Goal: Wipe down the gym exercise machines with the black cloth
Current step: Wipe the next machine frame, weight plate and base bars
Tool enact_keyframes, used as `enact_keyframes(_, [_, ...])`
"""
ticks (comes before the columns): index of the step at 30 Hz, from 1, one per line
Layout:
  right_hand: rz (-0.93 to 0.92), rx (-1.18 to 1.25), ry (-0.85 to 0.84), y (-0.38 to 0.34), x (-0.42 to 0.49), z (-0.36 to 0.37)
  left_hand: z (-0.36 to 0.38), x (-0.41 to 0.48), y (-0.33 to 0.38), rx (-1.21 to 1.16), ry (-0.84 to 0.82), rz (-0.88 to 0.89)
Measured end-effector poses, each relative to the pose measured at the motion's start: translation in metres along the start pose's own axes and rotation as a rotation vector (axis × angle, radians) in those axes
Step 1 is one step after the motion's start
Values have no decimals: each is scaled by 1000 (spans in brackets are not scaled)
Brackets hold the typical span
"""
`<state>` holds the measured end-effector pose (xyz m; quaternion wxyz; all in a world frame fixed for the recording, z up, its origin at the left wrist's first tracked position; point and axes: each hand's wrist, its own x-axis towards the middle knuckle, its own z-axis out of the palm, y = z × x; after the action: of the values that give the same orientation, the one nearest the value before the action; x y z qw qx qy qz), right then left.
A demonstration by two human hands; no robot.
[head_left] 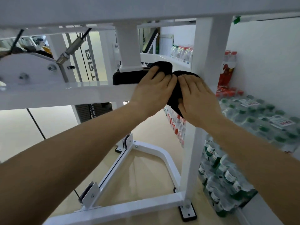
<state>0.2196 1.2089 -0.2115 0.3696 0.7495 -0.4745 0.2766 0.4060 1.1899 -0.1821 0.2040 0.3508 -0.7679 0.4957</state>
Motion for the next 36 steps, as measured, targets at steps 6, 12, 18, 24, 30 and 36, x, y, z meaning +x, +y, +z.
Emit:
enact_keyframes(6, [20, 113, -20, -12, 0, 1, -2, -19, -9, -52, 11, 9])
enact_keyframes(12, [-91, 86, -105, -57, 4, 7, -7, -84, -41, 59, 9, 3])
enact_keyframes(18, [-86, 29, -78, -66, 3, 16, -15, -117, -41, 43, -17, -72])
enact_keyframes(24, [-303, -5, -76, -75, 0, 16, -28, -142, -53, 69, -79, -115])
enact_keyframes(30, [-457, 5, -51, -124, 38, 8, -45, -186, -89, 23, -113, -222])
enact_keyframes(36, [-521, 17, 4, -165, 66, 7, -69, -182, -105, -130, 101, -540])
